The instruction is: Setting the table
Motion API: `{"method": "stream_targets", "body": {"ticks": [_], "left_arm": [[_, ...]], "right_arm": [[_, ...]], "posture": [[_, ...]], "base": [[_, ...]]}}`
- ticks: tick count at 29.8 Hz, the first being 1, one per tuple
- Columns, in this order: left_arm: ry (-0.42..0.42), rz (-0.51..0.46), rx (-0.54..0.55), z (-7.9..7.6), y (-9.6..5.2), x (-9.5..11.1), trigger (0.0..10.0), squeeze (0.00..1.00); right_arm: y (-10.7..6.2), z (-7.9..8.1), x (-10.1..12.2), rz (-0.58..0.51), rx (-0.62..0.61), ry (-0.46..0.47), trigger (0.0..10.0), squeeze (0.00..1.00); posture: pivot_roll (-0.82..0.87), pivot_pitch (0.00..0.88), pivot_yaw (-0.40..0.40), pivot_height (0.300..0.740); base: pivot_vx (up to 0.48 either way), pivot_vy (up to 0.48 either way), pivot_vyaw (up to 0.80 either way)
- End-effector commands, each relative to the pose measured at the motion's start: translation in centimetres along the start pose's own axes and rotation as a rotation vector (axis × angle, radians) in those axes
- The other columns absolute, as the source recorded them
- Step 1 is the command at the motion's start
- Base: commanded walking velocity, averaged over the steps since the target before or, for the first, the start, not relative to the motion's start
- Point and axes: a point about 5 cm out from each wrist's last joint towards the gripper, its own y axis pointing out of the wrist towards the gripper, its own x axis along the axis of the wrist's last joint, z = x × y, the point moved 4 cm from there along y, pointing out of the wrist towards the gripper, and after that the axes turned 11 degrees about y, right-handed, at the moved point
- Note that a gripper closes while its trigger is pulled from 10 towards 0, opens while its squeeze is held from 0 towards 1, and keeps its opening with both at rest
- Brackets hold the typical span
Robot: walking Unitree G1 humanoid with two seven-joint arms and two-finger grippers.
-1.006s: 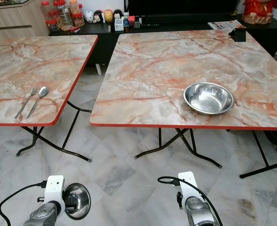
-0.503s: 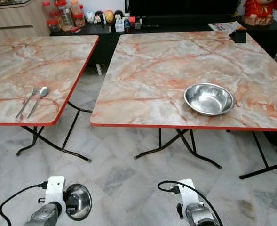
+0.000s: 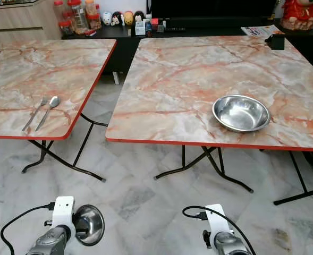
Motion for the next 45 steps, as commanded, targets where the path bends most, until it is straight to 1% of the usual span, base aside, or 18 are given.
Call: {"method": "stream_targets", "body": {"ticks": [1,3,6,10,16,19,20,26,30,33,38,41,45], "left_arm": [[0.005,-0.009,0.005,0.1,0.1,0.3,10.0,0.00],[0.014,-0.011,0.006,0.1,0.0,0.3,10.0,0.00],[0.014,-0.009,0.008,0.1,0.0,0.2,10.0,0.00],[0.006,-0.007,0.014,0.2,-0.1,0.0,10.0,0.00],[0.012,-0.002,0.010,0.3,-0.1,-0.2,10.0,0.00],[0.013,0.000,0.008,0.3,-0.2,-0.4,10.0,0.00],[0.014,0.001,0.007,0.2,-0.2,-0.4,10.0,0.00],[0.014,0.001,0.006,0.2,-0.2,-0.5,10.0,0.00],[0.013,0.000,0.005,0.1,-0.2,-0.5,10.0,0.00],[0.009,0.011,0.006,0.3,-0.2,-0.7,10.0,0.00],[0.007,0.014,0.011,0.4,-0.2,-0.7,10.0,0.00],[-0.003,0.013,0.028,0.6,-0.2,-0.6,10.0,0.00],[-0.018,-0.004,0.032,0.8,-0.1,-0.2,10.0,0.00]], "right_arm": [[0.0,-0.2,-0.4,0.001,0.004,0.007,10.0,0.00],[0.0,-0.6,-0.4,-0.005,0.001,0.010,10.0,0.00],[0.0,-0.7,-0.4,-0.014,0.015,0.031,10.0,0.00],[-0.1,-0.9,0.1,-0.034,0.018,0.054,10.0,0.00],[-0.1,-1.0,0.5,-0.042,0.014,0.054,10.0,0.00],[-0.1,-0.3,1.2,-0.052,0.021,0.052,10.0,0.00],[0.0,0.2,1.5,-0.056,0.026,0.050,10.0,0.00],[0.0,1.2,2.0,-0.063,0.033,0.053,10.0,0.00],[0.0,1.4,2.2,-0.066,0.036,0.055,10.0,0.00],[0.0,2.2,2.4,-0.069,0.044,0.057,10.0,0.00],[0.0,2.2,2.2,-0.068,0.044,0.059,10.0,0.00],[0.0,1.7,1.6,-0.065,0.040,0.061,10.0,0.00],[0.0,1.4,1.7,-0.071,0.043,0.060,10.0,0.00]], "posture": [[-0.09,0.016,0.049,0.740],[-0.09,0.009,0.050,0.740],[-0.09,0.000,0.051,0.740],[-0.09,0.000,0.054,0.740],[-0.10,0.000,0.058,0.740],[-0.10,0.000,0.059,0.740],[-0.10,0.000,0.058,0.740],[-0.10,0.000,0.057,0.740],[-0.10,0.000,0.057,0.740],[-0.10,0.000,0.055,0.740],[-0.10,0.000,0.052,0.740],[-0.10,0.001,0.049,0.740],[-0.10,0.008,0.046,0.740]], "base": [[0.000,0.000,0.00],[0.000,0.000,0.00],[0.000,0.000,0.00],[0.000,-0.416,0.00],[0.000,-0.414,0.00],[0.000,-0.376,0.00],[0.000,-0.356,0.00],[0.000,-0.341,0.00],[0.000,-0.326,0.00],[0.000,-0.315,0.00],[0.000,-0.302,0.00],[0.000,0.000,0.00],[0.000,0.000,0.00]]}}
